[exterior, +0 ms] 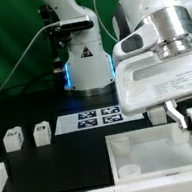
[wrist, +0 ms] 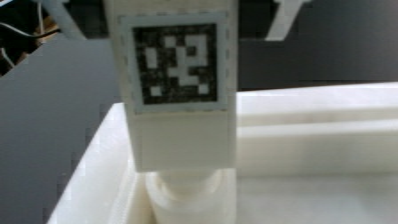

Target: Assemble one leg

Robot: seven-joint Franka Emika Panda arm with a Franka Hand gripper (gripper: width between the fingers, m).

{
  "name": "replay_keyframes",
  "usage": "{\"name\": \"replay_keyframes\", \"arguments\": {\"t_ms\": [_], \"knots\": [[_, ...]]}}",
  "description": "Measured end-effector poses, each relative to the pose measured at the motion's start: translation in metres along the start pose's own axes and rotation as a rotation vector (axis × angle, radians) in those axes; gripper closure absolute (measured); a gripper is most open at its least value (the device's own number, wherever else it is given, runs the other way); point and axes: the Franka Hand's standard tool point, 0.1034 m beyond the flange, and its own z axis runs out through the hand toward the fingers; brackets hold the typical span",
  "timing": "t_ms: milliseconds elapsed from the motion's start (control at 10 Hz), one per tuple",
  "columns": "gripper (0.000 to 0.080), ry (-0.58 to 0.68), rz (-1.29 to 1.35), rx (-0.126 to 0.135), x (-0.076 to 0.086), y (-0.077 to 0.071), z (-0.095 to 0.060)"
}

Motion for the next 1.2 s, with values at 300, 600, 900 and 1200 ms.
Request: {"name": "replay_keyframes", "arguments": {"t_ms": [300,600,900,1200], "knots": [[0.0506,-0.005,0.026,-0.026,0.0000,0.0009,0.0000],[0.0318,-0.020,0.026,-0.025,-0.0031,0.0009,0.0013],[0.0160,-0.020,0.027,-0.026,-0.0032,0.0010,0.0014],[0.0150,-0.021,0.027,-0.026,-0.0033,0.0010,0.0014]]}}
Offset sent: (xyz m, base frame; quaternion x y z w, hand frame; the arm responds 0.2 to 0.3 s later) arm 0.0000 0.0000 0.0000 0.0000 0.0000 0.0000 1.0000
